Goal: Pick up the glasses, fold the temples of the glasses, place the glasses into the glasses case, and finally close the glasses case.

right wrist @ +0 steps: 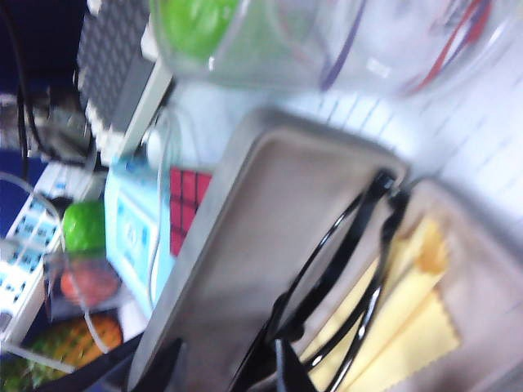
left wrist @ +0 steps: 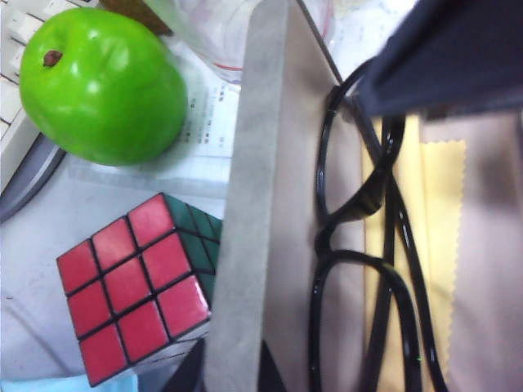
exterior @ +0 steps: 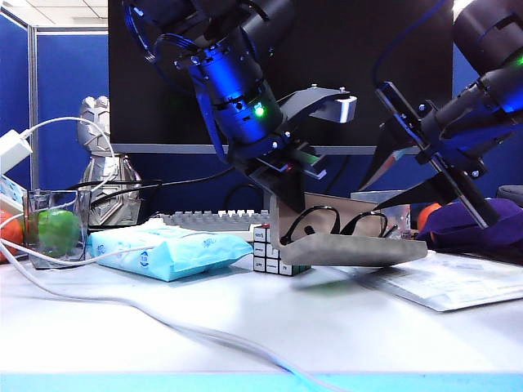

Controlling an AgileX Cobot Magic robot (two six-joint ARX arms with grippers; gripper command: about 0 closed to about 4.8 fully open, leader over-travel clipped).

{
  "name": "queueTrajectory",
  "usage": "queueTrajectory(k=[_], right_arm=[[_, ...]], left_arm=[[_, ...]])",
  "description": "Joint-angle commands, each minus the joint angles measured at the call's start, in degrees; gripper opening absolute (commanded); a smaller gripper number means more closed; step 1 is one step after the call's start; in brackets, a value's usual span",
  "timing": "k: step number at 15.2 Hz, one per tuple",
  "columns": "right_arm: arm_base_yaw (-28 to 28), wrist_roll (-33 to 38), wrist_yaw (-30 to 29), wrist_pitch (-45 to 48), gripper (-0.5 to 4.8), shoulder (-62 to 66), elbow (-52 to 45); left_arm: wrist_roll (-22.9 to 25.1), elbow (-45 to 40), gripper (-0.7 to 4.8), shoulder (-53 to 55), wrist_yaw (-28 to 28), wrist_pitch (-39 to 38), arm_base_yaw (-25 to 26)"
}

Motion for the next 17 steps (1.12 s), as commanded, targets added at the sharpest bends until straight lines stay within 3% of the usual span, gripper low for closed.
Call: queueTrajectory(k=[1, 17], right_arm=[[0.07, 0.26, 0.31, 0.63, 1.48, 0.26, 0.20], [0.07, 4.46, 2.60, 5.49, 1.48, 6.64, 0.22]], left_arm=[[-0.02, 0.24, -0.07, -0.55, 0.04, 1.77, -0.13], [-0.04, 0.24, -0.07, -0.52, 0.09, 1.95, -0.15]])
